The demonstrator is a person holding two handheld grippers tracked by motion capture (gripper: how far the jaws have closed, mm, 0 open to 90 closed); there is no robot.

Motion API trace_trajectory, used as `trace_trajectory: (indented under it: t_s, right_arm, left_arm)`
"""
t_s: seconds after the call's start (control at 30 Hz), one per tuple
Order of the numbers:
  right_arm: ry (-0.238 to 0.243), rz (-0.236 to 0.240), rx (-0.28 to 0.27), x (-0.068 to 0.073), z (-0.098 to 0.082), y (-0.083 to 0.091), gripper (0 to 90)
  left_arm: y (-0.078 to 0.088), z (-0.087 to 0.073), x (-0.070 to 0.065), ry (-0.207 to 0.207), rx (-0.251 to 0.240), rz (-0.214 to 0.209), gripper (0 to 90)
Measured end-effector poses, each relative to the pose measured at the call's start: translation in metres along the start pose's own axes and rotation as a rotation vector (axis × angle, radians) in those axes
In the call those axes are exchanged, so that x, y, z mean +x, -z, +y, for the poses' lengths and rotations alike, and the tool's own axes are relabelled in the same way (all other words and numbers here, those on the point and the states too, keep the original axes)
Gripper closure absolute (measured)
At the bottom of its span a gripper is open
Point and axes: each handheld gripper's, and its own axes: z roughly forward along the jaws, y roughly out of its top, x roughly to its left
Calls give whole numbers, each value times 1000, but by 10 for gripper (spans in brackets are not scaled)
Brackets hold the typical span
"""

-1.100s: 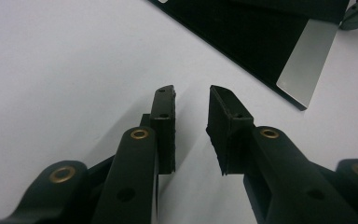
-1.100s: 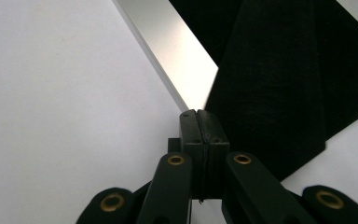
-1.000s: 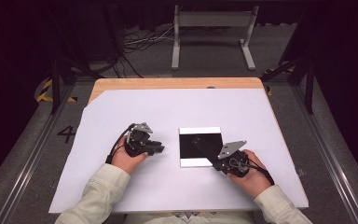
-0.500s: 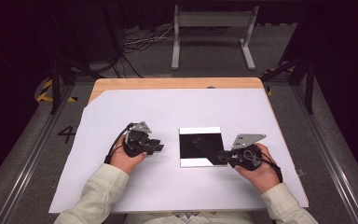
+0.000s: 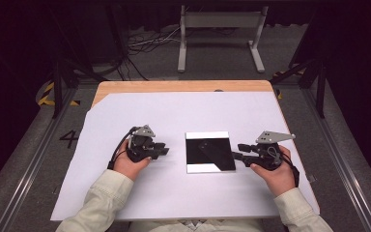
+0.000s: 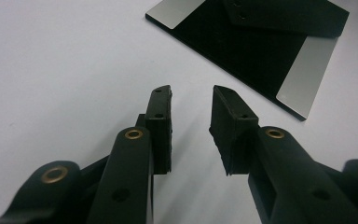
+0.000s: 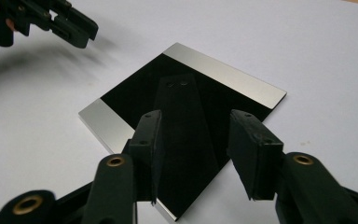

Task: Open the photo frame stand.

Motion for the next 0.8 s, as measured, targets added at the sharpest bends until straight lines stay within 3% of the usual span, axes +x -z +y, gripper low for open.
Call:
trace_trajectory:
  t_s: [0.17, 0.37, 0.4, 0.47, 0.67, 0.8]
  right_arm:
    - [-70, 28, -7, -6, -1, 2, 505]
    - [-100, 68, 69, -9, -5, -1, 503]
    - [-100, 80, 117, -9, -8, -3, 513]
    - [-98, 84, 155, -9, -10, -6, 530]
    - [-73, 97, 220, -8, -13, -10, 565]
    - [-27, 97, 287, -5, -16, -13, 612]
  left_arm:
    - [0, 0, -1, 10, -1, -5, 692]
    - [0, -1, 0, 9, 0, -6, 692]
    - [0, -1, 0, 8, 0, -4, 692]
    - [-1, -1, 0, 6, 6, -4, 692]
    - [-1, -1, 0, 5, 6, -6, 691]
    - [-1, -1, 0, 13, 10, -8, 690]
